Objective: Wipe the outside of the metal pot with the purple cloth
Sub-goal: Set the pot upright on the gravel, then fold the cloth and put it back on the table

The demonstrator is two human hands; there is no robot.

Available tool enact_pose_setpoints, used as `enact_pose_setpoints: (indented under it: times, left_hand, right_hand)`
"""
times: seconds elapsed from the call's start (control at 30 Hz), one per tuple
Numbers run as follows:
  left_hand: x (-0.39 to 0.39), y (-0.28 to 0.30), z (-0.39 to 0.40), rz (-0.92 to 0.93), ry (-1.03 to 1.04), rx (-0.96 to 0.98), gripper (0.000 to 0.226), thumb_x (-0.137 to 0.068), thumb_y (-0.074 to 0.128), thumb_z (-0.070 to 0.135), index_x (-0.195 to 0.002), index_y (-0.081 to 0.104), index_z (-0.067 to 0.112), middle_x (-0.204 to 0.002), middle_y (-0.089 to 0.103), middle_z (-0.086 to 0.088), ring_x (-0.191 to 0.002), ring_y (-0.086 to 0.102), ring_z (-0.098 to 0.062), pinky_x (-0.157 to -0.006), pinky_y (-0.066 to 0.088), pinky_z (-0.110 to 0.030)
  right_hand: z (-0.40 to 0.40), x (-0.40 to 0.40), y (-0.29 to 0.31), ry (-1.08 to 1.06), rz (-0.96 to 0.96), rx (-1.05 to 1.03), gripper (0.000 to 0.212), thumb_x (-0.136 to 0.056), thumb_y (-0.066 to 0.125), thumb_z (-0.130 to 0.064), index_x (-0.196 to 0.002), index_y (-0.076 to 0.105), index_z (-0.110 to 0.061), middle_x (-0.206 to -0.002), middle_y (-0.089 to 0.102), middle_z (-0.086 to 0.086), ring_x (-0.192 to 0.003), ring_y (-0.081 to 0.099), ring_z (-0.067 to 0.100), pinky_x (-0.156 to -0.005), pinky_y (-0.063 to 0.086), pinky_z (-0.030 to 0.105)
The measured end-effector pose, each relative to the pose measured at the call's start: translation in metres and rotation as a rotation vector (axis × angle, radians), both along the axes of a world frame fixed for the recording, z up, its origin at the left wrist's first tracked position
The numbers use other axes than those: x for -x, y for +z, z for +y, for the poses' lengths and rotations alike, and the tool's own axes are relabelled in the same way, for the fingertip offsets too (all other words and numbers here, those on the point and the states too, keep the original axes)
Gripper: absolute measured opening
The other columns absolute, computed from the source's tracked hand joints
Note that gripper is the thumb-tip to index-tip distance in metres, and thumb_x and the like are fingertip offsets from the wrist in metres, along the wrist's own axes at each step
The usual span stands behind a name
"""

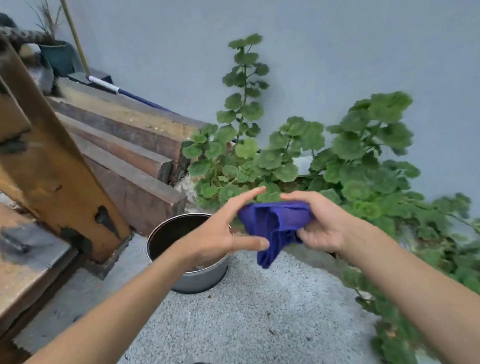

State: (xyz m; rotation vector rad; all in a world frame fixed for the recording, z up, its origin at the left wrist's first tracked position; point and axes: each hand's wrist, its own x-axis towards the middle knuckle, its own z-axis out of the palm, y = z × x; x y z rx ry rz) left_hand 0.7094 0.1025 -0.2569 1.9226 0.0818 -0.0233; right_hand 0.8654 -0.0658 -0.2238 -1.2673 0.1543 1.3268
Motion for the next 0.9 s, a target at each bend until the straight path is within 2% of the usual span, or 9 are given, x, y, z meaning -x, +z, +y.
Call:
enact_pose_setpoints:
  times: [0.1,0.17,0.23,0.3,0.47,0.6,0.7,0.77,0.9]
  left_hand:
    - [-0.011,0.045,-0.027,-0.070,0.083,-0.119,0.051,-0.078,0.084,0.037,-0.125,0.065,0.034,-0.143,0.054,0.012,-0.140,0.040,0.000,-0.116,0.029,-0.021]
    - [-0.015,0.076,-0.043,-0.012,0.148,0.097,0.022,-0.086,0.078,0.025,-0.105,0.073,0.016,-0.112,0.070,0.005,-0.107,0.064,-0.009,-0.096,0.045,-0.030]
    - [-0.013,0.109,-0.054,0.018,0.181,0.236,0.011,-0.091,0.072,0.013,-0.092,0.069,0.002,-0.083,0.065,0.000,-0.075,0.057,-0.010,-0.072,0.043,-0.029]
    - [-0.007,0.147,-0.066,0.058,0.187,0.319,0.008,-0.088,0.070,0.009,-0.084,0.065,0.004,-0.076,0.060,0.000,-0.072,0.051,-0.009,-0.067,0.042,-0.025]
    - [0.000,0.227,-0.104,0.150,0.286,0.483,0.007,-0.082,0.062,0.011,-0.081,0.062,0.005,-0.077,0.052,-0.009,-0.078,0.043,-0.018,-0.067,0.034,-0.033]
    - [0.004,0.301,-0.130,0.117,0.321,0.287,0.010,-0.084,0.064,0.008,-0.091,0.070,0.006,-0.090,0.066,-0.007,-0.081,0.056,-0.013,-0.071,0.046,-0.029]
    - [0.013,0.355,-0.148,0.024,0.272,0.010,0.024,-0.081,0.062,0.006,-0.102,0.071,0.011,-0.107,0.066,-0.006,-0.105,0.059,-0.020,-0.096,0.046,-0.037]
    - [0.024,0.389,-0.168,-0.077,0.201,-0.179,0.032,-0.074,0.059,0.020,-0.104,0.072,0.017,-0.115,0.061,0.001,-0.112,0.054,-0.017,-0.102,0.040,-0.029]
    - [0.046,0.435,-0.198,-0.149,-0.051,-0.254,0.046,-0.070,0.055,0.023,-0.112,0.074,0.022,-0.125,0.051,0.002,-0.116,0.048,-0.016,-0.105,0.035,-0.021]
  right_hand:
    - [-0.024,0.005,0.052,-0.008,0.120,-0.007,0.037,-0.088,0.067,-0.036,-0.094,0.075,-0.001,-0.085,0.070,0.010,-0.065,0.068,0.018,-0.071,0.059,0.019]
    - [-0.041,0.009,0.086,0.040,0.212,-0.027,0.063,-0.095,0.054,-0.054,-0.097,0.076,0.005,-0.082,0.069,0.011,-0.063,0.070,0.020,-0.054,0.058,0.020]
    - [-0.059,0.014,0.122,0.101,0.225,-0.048,0.076,-0.092,0.051,-0.065,-0.113,0.073,0.006,-0.094,0.066,0.013,-0.069,0.068,0.021,-0.053,0.058,0.021]
    - [-0.077,0.020,0.161,0.153,0.184,-0.051,0.085,-0.087,0.057,-0.071,-0.128,0.066,0.002,-0.107,0.058,0.013,-0.073,0.059,0.020,-0.058,0.053,0.022]
    - [-0.105,0.043,0.235,0.118,0.018,-0.082,0.066,-0.083,0.072,-0.044,-0.133,0.063,-0.002,-0.102,0.059,0.009,-0.071,0.053,0.014,-0.055,0.047,0.021]
    - [-0.131,0.056,0.298,-0.014,0.131,-0.208,0.042,-0.080,0.065,-0.018,-0.121,0.067,-0.006,-0.098,0.065,0.009,-0.071,0.063,0.015,-0.057,0.058,0.022]
    - [-0.142,0.063,0.335,0.004,0.054,-0.155,0.059,-0.086,0.069,-0.052,-0.131,0.067,-0.015,-0.116,0.072,0.010,-0.096,0.069,0.024,-0.078,0.061,0.037]
    - [-0.146,0.069,0.354,-0.072,0.021,-0.126,0.066,-0.081,0.074,-0.059,-0.131,0.067,-0.017,-0.123,0.073,0.011,-0.101,0.071,0.026,-0.084,0.060,0.041]
    - [-0.159,0.077,0.381,-0.224,-0.075,-0.202,0.061,-0.080,0.080,-0.020,-0.136,0.059,-0.006,-0.113,0.074,0.017,-0.095,0.073,0.025,-0.084,0.061,0.034]
